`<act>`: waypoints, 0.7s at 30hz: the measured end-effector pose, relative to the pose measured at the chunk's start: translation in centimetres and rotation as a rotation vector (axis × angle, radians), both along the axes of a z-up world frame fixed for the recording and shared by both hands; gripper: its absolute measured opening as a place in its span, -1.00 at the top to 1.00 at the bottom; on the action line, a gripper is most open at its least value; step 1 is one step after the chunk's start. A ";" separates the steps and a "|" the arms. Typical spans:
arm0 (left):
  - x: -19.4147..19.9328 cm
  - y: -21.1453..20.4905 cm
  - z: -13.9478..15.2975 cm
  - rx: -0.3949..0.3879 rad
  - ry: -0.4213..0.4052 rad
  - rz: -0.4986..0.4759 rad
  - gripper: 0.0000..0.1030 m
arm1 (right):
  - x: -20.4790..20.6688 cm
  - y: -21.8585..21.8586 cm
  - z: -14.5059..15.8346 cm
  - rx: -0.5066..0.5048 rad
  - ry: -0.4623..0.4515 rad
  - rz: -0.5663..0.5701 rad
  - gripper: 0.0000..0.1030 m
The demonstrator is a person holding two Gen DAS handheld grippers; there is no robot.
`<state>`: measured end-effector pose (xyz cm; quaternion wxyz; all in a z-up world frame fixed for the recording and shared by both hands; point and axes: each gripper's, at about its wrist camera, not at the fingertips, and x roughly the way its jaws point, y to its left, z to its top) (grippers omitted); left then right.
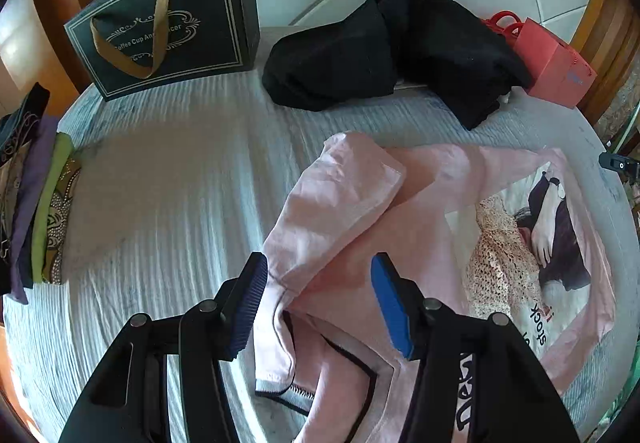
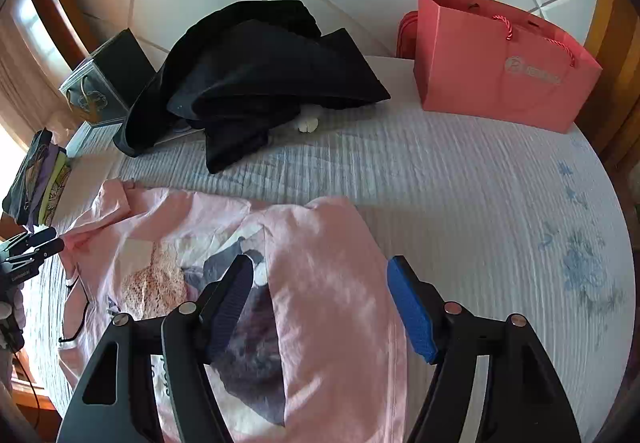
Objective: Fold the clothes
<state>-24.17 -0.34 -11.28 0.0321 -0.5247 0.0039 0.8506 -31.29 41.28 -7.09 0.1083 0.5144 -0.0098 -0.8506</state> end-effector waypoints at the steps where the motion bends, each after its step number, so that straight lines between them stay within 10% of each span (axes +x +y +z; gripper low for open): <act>1: -0.6 0.2 -0.5 -0.009 -0.003 -0.010 -0.07 | -0.9 -0.4 -0.5 0.004 -0.012 0.004 -0.39; 9: -3.7 0.3 -3.9 -0.018 -0.038 -0.030 -0.07 | -5.9 -1.6 -6.0 0.022 -0.116 -0.025 -0.38; 10: -3.8 0.3 -4.1 -0.023 -0.032 -0.035 -0.06 | -6.0 -1.8 -6.6 0.024 -0.133 -0.023 -0.04; 12: -3.6 0.1 -3.8 -0.016 -0.024 -0.026 0.77 | -6.0 -2.3 -7.5 0.046 -0.152 -0.009 0.60; 21: 3.2 -2.6 1.3 0.079 0.112 0.000 0.85 | 6.0 0.6 0.0 -0.085 0.078 0.074 0.78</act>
